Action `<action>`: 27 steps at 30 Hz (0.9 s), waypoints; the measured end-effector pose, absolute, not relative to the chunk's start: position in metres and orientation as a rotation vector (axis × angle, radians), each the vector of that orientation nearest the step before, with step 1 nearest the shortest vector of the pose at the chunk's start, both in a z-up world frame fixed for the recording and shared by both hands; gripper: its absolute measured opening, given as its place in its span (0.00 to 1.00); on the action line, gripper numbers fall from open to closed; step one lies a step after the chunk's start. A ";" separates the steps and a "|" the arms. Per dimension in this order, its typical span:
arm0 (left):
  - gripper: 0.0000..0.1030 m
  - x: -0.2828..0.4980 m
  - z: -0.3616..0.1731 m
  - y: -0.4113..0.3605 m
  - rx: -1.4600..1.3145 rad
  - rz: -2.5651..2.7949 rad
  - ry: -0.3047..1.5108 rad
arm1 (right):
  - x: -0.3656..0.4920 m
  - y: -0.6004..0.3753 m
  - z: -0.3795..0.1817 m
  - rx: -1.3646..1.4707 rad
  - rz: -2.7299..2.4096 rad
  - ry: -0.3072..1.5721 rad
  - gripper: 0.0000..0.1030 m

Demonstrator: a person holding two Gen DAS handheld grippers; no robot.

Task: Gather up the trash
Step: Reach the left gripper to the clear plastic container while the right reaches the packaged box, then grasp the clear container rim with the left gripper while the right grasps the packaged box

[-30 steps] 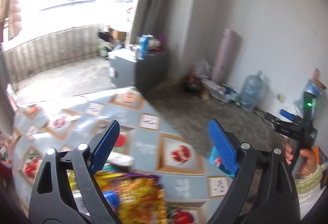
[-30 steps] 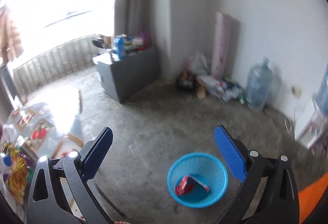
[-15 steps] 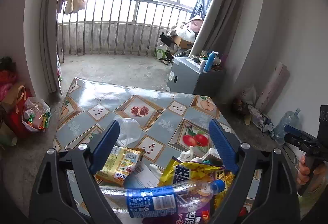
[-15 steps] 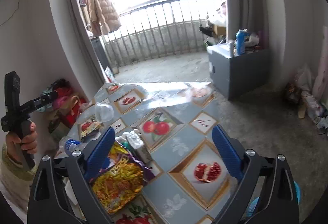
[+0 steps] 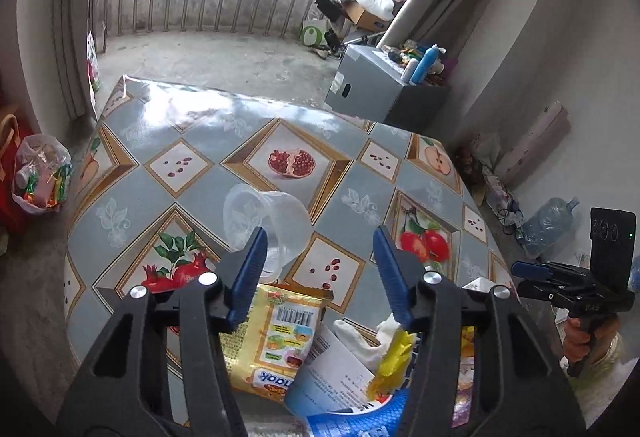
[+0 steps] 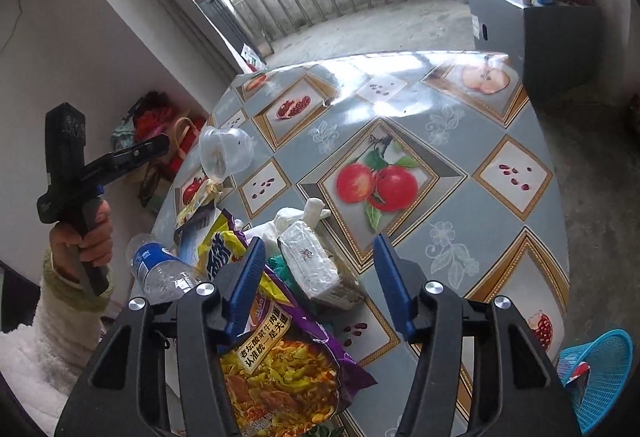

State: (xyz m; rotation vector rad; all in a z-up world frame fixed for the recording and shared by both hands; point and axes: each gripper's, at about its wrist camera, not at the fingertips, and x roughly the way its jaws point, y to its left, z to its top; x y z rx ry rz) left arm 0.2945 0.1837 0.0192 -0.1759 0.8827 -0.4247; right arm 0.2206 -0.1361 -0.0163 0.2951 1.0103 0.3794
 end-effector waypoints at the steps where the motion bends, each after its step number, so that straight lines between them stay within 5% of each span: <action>1: 0.46 0.300 0.014 0.184 -0.175 -0.424 0.895 | 0.225 -0.137 -0.019 0.300 0.390 1.023 0.50; 27: 0.06 0.339 -0.025 0.183 -0.199 -0.366 1.040 | 0.245 -0.117 -0.035 0.197 0.535 1.093 0.47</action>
